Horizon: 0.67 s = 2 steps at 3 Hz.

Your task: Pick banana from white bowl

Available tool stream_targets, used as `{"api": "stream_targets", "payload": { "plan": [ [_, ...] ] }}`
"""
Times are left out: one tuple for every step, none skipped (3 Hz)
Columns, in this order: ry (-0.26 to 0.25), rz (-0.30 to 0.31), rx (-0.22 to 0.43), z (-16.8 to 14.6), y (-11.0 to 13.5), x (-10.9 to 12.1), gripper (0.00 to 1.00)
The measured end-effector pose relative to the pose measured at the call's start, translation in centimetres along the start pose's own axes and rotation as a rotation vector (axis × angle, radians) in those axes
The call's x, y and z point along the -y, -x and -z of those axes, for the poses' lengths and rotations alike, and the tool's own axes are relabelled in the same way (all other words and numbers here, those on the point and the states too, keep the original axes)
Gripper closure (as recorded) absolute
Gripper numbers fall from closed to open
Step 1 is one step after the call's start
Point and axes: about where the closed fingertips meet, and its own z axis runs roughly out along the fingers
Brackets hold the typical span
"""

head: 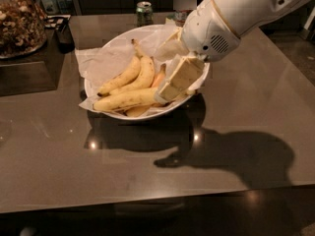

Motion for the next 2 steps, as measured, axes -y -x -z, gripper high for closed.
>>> {"api": "stream_targets", "payload": {
  "plan": [
    [0.044,-0.010,0.030,-2.1,0.0,0.1,0.22],
    [0.089,-0.020,0.053,-4.3,-0.1,0.2,0.23]
  ]
}}
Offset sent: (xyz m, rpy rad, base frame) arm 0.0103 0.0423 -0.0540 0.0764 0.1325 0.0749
